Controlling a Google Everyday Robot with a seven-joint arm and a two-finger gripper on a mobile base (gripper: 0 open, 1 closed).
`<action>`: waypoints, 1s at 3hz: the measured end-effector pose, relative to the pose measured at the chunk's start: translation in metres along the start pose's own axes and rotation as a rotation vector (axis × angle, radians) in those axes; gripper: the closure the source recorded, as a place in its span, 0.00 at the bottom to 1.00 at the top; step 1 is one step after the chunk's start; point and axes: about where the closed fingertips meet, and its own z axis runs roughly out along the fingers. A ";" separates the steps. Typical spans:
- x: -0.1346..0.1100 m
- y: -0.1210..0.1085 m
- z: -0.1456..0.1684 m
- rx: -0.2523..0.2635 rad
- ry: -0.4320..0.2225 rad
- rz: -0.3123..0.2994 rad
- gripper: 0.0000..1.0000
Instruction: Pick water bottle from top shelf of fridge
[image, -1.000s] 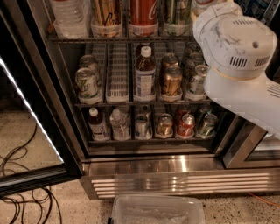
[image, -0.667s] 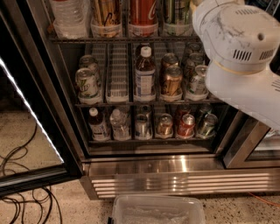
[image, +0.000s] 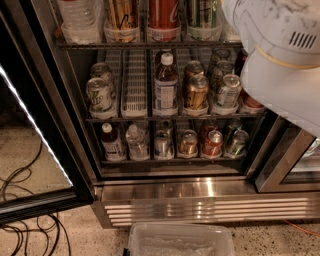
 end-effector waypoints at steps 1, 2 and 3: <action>-0.005 -0.003 -0.025 -0.050 0.029 -0.060 1.00; 0.010 0.005 -0.059 -0.152 0.065 -0.188 1.00; 0.010 0.005 -0.059 -0.151 0.065 -0.188 1.00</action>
Offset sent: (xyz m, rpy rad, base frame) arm -0.0909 0.0076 -0.0396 0.1503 0.5217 0.2385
